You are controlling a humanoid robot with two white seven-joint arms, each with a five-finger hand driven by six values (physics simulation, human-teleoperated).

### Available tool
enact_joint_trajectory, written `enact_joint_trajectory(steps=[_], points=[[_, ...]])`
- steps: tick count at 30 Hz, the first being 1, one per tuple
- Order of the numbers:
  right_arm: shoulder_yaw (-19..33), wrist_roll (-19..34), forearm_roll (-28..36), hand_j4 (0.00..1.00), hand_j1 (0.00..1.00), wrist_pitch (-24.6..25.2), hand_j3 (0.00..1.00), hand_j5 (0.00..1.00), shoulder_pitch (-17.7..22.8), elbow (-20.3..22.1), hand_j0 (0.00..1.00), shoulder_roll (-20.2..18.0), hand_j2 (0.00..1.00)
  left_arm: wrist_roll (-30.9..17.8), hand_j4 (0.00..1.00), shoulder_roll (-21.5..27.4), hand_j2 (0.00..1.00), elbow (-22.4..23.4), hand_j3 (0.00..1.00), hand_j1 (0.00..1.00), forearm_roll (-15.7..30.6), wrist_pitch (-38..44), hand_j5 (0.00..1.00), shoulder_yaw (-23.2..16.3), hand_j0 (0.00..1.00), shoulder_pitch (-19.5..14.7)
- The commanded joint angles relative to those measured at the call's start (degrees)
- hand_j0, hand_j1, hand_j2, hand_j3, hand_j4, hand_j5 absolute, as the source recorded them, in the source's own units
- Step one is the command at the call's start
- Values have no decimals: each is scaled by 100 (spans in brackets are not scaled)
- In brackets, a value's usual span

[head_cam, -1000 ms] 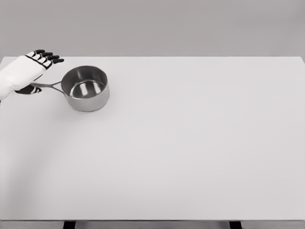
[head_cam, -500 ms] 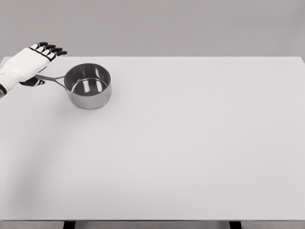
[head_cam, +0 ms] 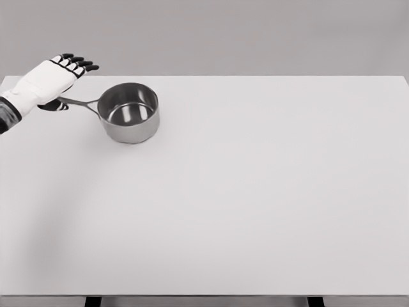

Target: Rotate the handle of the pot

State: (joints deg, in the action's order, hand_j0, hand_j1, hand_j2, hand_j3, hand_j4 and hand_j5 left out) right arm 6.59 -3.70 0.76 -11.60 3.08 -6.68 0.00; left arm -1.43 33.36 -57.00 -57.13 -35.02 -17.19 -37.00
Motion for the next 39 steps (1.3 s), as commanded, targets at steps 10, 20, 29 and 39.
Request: enact_joint_trajectory(steps=[10,20,29,39], points=[[1,0,3,100,100,0,100,100,0,0,100,0,100,3,100,39,100,-4,100,100,62,2,100,31,100,88],[1,0,3,100,100,0,100,100,0,0,100,0,100,3,100,189,100,-865,100,100,202,2,100,93,100,597],[1,0,3,100,100,0,100,100,0,0,100,0,100,-41,100,1278,100,-2816,100,100,1397,2,100,84,100,1450],[1,0,3,100,100,0,100,100,0,0,100,0,100,-744,100,1411,100,-3959,100,100,2057,2,100,67,100,2311]])
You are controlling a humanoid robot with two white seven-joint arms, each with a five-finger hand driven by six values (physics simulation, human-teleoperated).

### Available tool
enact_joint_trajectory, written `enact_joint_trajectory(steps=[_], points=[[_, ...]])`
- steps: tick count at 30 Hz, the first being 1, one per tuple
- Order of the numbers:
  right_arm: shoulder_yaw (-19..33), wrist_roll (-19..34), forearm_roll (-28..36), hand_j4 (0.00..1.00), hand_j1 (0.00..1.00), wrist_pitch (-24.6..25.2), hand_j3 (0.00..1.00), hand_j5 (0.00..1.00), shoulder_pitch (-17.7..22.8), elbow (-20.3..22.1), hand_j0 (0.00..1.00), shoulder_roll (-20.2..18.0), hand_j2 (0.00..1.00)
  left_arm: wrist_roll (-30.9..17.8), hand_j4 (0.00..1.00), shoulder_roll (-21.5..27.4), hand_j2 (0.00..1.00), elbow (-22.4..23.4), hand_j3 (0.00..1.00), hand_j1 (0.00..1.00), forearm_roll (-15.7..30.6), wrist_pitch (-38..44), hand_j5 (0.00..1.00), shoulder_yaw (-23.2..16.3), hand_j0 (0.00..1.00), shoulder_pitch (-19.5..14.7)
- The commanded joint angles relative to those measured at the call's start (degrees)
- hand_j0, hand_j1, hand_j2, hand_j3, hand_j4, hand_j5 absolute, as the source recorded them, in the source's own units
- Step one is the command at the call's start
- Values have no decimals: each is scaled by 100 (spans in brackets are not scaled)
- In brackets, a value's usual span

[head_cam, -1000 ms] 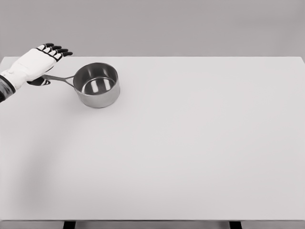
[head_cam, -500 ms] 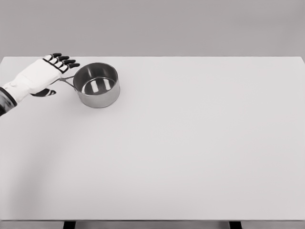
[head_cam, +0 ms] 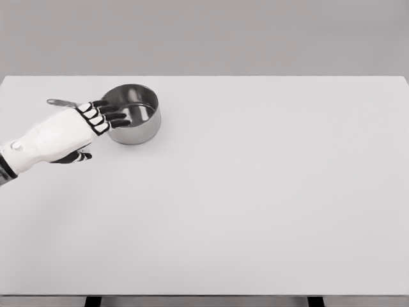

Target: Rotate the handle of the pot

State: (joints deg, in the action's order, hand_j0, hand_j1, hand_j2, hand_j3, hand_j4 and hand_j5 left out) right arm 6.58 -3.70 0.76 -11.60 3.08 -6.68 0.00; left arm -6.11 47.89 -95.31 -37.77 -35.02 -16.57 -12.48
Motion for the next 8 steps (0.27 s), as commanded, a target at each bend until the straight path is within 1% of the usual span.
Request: enact_joint_trajectory(steps=[1,3,5,6,8], points=[[1,0,3,100,100,0,100,100,0,0,100,0,100,-312,100,-227,100,-128,100,100,77,2,100,31,100,18],[1,0,3,100,100,0,100,100,0,0,100,0,100,-593,100,-315,100,-119,100,100,94,2,100,295,100,35],[1,0,3,100,100,0,100,100,0,0,100,0,100,-681,100,-473,100,-119,100,100,85,2,100,295,100,97],[1,0,3,100,100,0,100,100,0,0,100,0,100,-786,100,-552,100,-110,100,100,94,2,100,330,100,185],[1,0,3,100,100,0,100,100,0,0,100,0,100,-839,100,-561,100,-119,100,100,103,2,100,374,100,176]])
